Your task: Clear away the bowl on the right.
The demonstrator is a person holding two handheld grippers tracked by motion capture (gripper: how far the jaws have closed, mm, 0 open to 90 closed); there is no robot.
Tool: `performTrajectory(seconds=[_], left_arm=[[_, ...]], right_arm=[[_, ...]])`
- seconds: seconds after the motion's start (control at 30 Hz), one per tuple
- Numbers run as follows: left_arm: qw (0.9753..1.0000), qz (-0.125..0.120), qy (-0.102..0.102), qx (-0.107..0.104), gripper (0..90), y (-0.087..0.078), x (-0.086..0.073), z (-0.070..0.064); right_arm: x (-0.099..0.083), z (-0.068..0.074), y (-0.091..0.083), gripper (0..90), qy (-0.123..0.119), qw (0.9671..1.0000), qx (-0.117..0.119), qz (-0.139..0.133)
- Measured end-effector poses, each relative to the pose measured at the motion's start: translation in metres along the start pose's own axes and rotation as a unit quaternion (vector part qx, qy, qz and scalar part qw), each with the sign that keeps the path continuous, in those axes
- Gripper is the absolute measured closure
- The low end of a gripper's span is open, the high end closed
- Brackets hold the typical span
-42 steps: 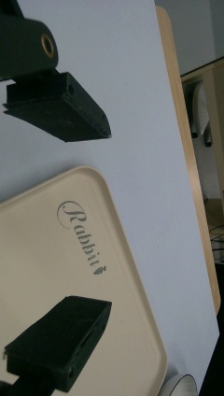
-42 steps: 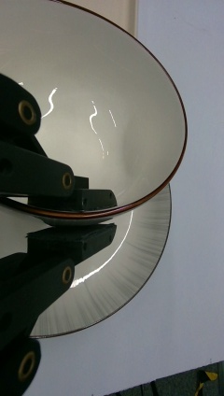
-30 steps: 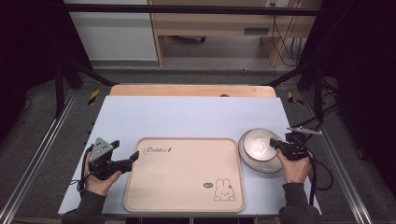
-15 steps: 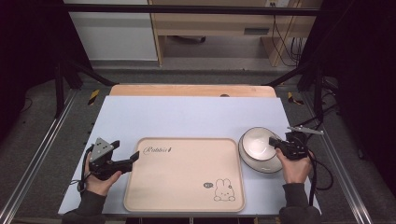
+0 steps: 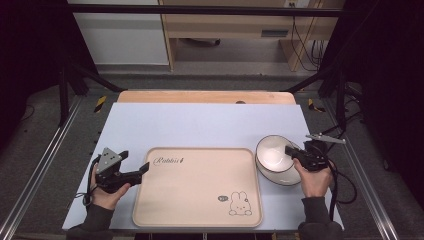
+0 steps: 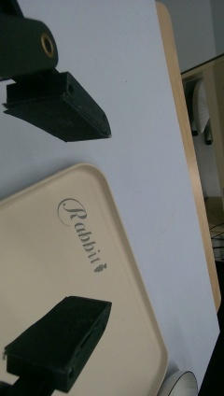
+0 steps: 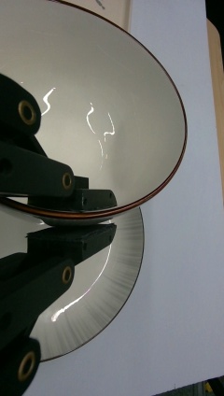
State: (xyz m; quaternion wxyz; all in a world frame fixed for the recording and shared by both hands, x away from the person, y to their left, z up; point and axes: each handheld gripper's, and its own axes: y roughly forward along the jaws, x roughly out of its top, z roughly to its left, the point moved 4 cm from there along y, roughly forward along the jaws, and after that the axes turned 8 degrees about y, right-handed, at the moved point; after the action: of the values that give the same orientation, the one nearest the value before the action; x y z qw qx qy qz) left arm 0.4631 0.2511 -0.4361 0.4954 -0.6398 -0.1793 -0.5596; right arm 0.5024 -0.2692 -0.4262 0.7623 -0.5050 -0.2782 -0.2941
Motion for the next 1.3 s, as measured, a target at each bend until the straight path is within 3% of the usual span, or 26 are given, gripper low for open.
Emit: performTrajectory(seconds=[1.3], left_arm=[[1.0, 0.001, 0.002, -0.001, 13.7, 0.0, 0.0, 0.0]], right_arm=[[-0.001, 0.046, -0.005, 82.2, -0.045, 0.9974, 0.056, 0.004]])
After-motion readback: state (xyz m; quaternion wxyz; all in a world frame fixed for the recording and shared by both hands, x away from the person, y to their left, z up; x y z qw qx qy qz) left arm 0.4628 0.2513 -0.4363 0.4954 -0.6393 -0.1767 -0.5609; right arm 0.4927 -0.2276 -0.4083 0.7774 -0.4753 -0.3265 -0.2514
